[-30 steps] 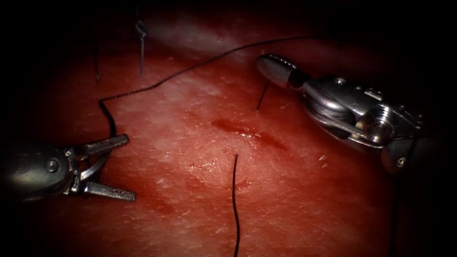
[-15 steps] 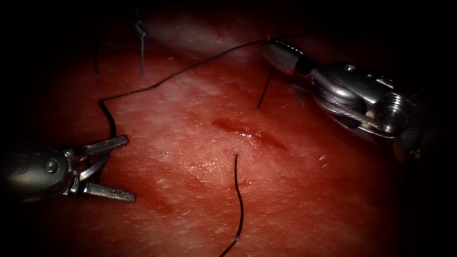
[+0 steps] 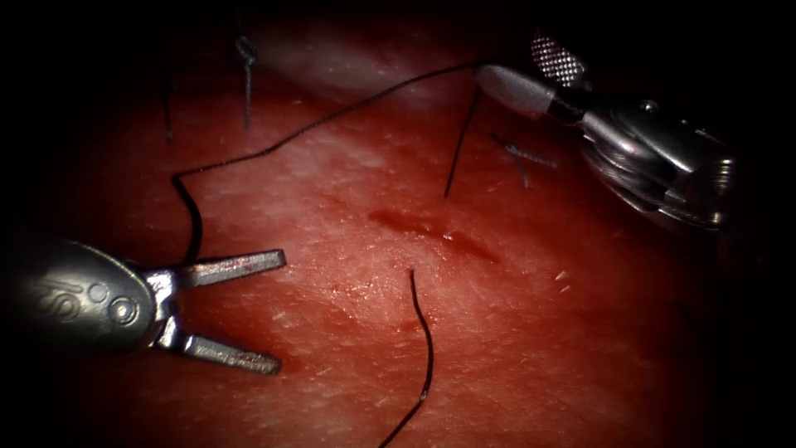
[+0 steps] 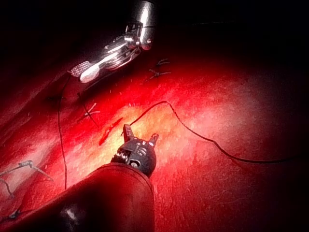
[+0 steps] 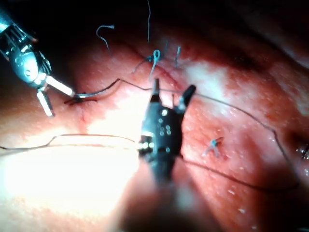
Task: Wound Closure
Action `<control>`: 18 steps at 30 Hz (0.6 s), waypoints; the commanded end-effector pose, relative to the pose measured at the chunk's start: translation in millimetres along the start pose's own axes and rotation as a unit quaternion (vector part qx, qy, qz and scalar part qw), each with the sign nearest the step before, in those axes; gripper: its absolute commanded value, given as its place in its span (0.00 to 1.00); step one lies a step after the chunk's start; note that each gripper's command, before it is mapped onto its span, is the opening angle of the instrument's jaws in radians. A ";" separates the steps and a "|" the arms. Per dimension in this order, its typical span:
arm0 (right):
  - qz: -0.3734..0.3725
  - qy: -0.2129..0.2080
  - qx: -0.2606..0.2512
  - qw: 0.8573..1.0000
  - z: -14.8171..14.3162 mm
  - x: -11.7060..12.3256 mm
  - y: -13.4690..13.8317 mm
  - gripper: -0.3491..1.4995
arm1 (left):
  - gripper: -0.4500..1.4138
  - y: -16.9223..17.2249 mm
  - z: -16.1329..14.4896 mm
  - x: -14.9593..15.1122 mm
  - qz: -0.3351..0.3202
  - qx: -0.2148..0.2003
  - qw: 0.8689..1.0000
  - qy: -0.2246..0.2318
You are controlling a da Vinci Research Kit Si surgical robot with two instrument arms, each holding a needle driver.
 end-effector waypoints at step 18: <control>-0.003 0.006 0.010 1.000 -3.2 -1.5 0.3 0.81 | 0.73 4.6 1.6 3.1 -0.329 -0.056 0.942 0.036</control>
